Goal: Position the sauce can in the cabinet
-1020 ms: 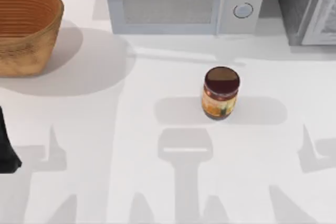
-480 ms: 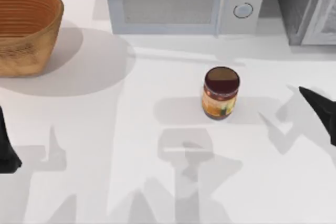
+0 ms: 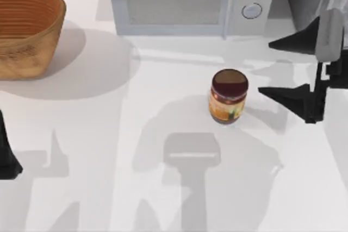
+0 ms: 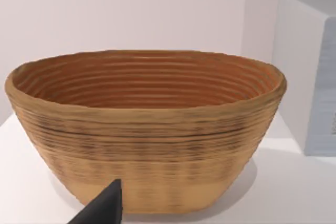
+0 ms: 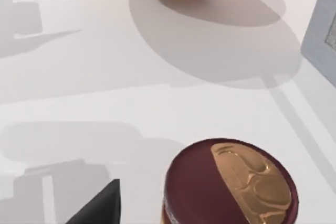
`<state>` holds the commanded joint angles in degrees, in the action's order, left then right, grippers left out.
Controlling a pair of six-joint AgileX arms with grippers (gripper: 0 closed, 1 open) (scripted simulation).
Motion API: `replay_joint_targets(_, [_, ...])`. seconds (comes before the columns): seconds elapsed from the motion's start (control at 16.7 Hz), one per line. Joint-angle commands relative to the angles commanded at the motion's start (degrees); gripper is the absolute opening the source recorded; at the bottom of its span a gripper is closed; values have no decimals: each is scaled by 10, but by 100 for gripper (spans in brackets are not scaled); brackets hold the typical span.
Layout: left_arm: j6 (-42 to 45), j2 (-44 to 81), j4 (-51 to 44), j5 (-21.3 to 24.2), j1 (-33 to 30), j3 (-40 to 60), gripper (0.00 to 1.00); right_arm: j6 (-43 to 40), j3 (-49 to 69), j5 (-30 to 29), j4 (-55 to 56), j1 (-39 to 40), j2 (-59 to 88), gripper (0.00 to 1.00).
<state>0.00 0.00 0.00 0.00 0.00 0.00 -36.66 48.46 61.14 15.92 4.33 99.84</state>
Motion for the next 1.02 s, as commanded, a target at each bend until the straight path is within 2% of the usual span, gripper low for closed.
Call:
replay_joint_targets(0.24, [0, 0, 0, 0, 0, 0, 100, -57, 90, 114, 36, -3, 190, 100])
replay_joint_targets(0.48, [0, 0, 0, 0, 0, 0, 100, -92, 148, 189, 60, -7, 314, 100])
replay_joint_targets(0.66, [0, 0, 0, 0, 0, 0, 100, -101, 164, 210, 68, -8, 348, 100])
replay_joint_targets(1.02, [0, 0, 0, 0, 0, 0, 100, -100, 162, 209, 68, -5, 347, 100])
